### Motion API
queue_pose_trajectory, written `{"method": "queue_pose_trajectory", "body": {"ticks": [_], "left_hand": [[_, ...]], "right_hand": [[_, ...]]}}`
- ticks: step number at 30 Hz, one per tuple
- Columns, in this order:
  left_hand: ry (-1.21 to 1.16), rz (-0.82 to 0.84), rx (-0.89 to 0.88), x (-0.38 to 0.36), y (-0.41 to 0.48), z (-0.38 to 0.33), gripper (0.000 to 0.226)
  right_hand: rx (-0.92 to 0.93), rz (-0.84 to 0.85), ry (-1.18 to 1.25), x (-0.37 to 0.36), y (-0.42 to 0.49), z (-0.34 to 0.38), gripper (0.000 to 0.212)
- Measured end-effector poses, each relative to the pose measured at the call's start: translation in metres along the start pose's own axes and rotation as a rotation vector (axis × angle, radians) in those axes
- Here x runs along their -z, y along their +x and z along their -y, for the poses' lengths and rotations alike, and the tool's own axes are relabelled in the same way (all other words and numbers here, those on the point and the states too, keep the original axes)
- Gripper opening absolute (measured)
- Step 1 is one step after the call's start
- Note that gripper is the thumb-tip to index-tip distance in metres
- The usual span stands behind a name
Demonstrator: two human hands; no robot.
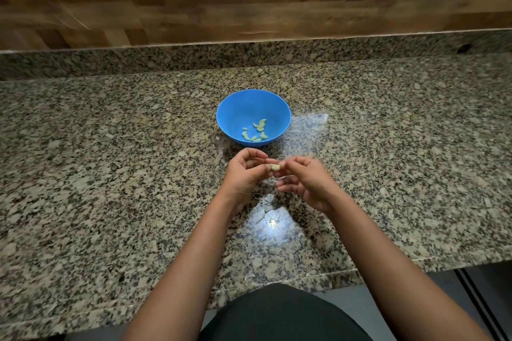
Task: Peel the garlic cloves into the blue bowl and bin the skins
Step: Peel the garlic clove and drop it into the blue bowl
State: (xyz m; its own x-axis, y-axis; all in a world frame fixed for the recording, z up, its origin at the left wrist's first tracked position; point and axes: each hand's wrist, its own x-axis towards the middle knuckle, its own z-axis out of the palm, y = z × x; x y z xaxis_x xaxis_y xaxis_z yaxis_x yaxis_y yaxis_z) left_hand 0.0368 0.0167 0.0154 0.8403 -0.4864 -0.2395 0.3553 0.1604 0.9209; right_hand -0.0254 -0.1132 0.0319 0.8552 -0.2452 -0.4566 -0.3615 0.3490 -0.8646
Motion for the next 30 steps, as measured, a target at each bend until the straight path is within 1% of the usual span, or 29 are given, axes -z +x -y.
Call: {"method": "queue_pose_trajectory", "body": {"ticks": [4,7,9,12,14,17,19,21,26,30], "left_hand": [[-0.184,0.012,0.064,-0.001,-0.002,0.000,0.022],[-0.264,0.003,0.083,-0.001,-0.002,0.001,0.023],[-0.284,-0.009,0.088,0.000,-0.002,0.001,0.022],[-0.295,-0.029,0.091,0.001,-0.002,0.001,0.021],[-0.278,-0.049,0.102,0.002,-0.002,0.002,0.020],[-0.173,-0.067,0.108,0.001,0.000,0.002,0.018],[-0.057,-0.052,0.094,0.000,0.000,0.001,0.017],[-0.001,-0.032,0.075,-0.001,0.001,0.000,0.017],[0.122,-0.055,0.024,-0.005,0.000,0.004,0.019],[0.115,-0.072,0.008,-0.007,-0.001,0.008,0.016]], "right_hand": [[-0.137,0.075,0.230,0.001,-0.004,0.003,0.012],[-0.199,0.111,0.340,0.004,-0.004,0.000,0.013],[-0.210,0.086,0.347,0.005,-0.003,-0.002,0.012],[-0.167,0.028,0.258,0.005,-0.002,-0.002,0.007],[-0.116,-0.015,0.169,0.004,-0.002,-0.001,0.002],[-0.038,-0.056,0.106,0.004,-0.001,0.001,0.007],[-0.028,-0.018,0.112,0.003,-0.002,0.003,0.007],[-0.019,-0.009,0.115,0.002,-0.003,0.003,0.012],[0.057,-0.118,0.167,-0.004,-0.001,-0.001,0.017],[0.090,-0.150,0.168,-0.005,0.000,-0.004,0.021]]}}
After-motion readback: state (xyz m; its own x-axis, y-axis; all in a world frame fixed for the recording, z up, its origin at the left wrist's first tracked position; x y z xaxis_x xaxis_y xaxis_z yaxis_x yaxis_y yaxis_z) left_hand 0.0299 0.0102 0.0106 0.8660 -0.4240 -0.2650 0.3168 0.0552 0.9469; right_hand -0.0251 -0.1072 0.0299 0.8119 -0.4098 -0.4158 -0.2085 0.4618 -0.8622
